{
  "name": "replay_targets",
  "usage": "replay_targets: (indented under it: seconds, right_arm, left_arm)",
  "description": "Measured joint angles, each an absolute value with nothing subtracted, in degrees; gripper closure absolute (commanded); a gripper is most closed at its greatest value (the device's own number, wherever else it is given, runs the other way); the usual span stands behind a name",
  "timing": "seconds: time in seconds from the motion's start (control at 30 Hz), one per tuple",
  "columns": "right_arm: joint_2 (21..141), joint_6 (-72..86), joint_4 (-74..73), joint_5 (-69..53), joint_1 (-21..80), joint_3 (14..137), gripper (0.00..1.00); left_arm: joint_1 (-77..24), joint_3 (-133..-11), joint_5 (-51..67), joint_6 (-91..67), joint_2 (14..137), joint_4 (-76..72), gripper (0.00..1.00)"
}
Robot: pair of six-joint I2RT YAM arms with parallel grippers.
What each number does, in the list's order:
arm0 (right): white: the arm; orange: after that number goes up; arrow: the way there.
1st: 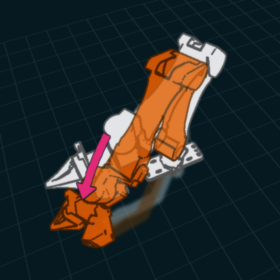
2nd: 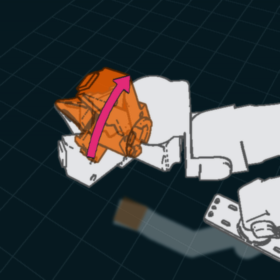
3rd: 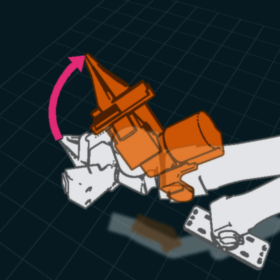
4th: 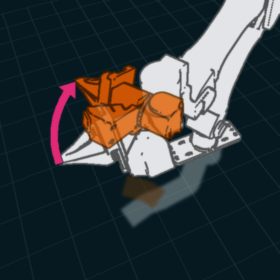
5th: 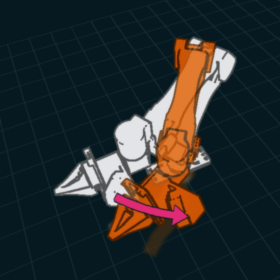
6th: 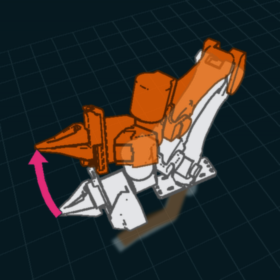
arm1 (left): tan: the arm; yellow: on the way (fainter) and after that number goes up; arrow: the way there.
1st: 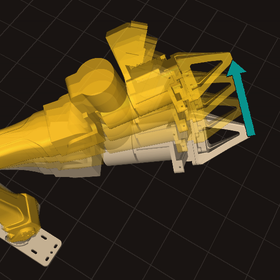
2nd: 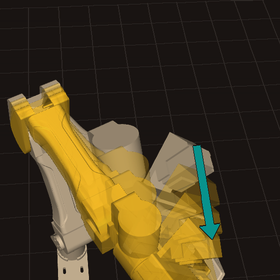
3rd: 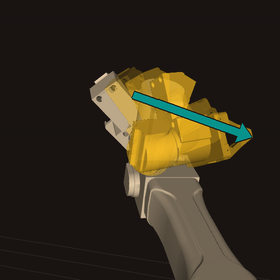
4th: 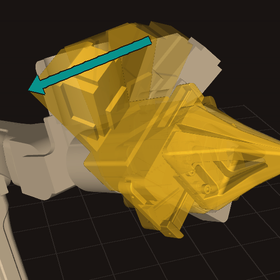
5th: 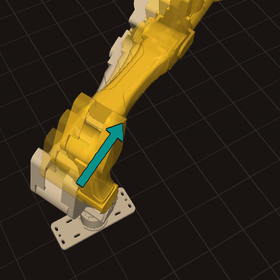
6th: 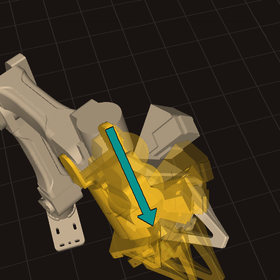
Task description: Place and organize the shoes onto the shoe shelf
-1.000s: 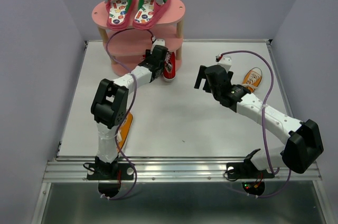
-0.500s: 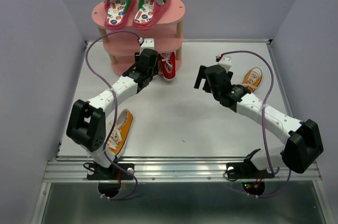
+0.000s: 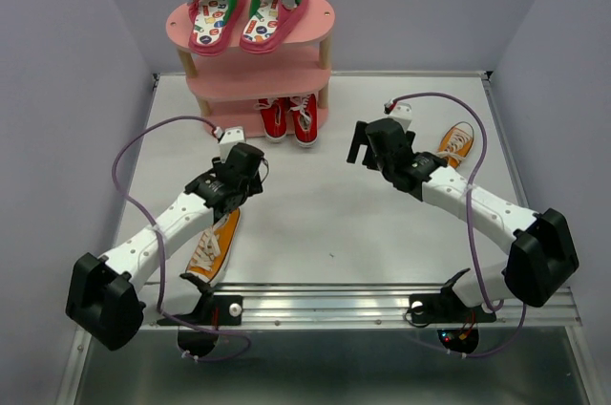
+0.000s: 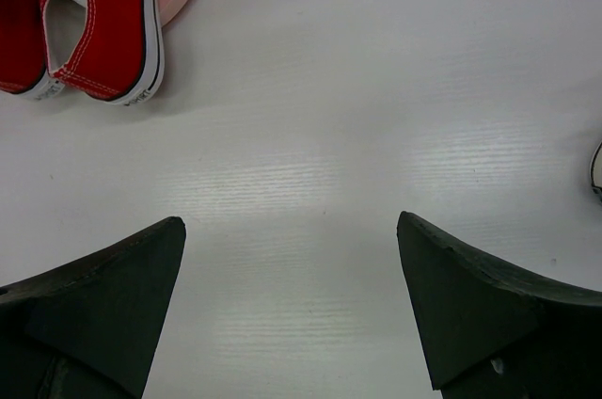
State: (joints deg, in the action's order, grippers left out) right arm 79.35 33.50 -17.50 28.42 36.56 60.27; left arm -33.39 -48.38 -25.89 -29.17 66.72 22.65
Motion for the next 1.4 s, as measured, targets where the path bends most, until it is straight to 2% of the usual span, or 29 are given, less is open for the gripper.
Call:
replay_targets:
  seconds: [0.13,0.3,0.4,0.6,0.63,0.67,0.7,0.73,0.9,1.03,1.4]
  right_arm:
    - [80.3,33.5,-17.5,27.6,36.6,60.3,0.0]
    - [80.3,33.5,-17.1,27.3,36.6,60.2,0.0]
    - [80.3,33.4,-17.1,27.3,36.6,60.1,0.0]
    - [80.3,33.4,-16.7,27.1,36.6,60.1,0.0]
    - [80.3,33.4,-16.6,27.1,36.6,60.1,0.0]
    - [80.3,33.4,-16.3,27.0,36.6,60.1,0.0]
    - [80.3,33.4,-16.3,27.0,36.6,60.1,0.0]
    - [80.3,33.4,-16.2,27.0,36.6,60.0,0.0]
    - [80.2,33.4,-16.2,27.0,36.6,59.8,0.0]
    - [79.0,33.3,-16.2,27.0,36.6,58.6,0.0]
    - [76.8,33.5,-16.1,28.0,36.6,57.1,0.0]
  left_arm:
    - [-33.4,-48.4,-28.6,-36.3,65.2,29.5,0.41]
    - [-33.3,-49.3,-30.2,-44.9,70.5,36.3,0.41]
    - [-33.4,-49.0,-30.0,-49.0,74.3,37.8,0.4]
    - [-32.1,-46.0,-30.3,-51.5,74.0,35.9,0.42]
    - [-31.7,-45.7,-30.3,-51.5,74.0,35.2,0.45]
    - [-31.3,-45.3,-30.4,-51.3,74.1,34.3,0.52]
    - [-30.9,-44.9,-30.5,-51.1,74.3,33.1,0.91]
    - [-30.6,-44.6,-30.5,-50.7,74.5,31.9,1.0]
    - [-31.7,-45.8,-30.5,-44.6,78.1,28.0,1.0]
    - [-37.6,-48.0,-30.2,-39.3,80.8,26.3,1.0]
    - [-56.1,-54.1,-15.6,-25.1,82.5,18.0,1.0]
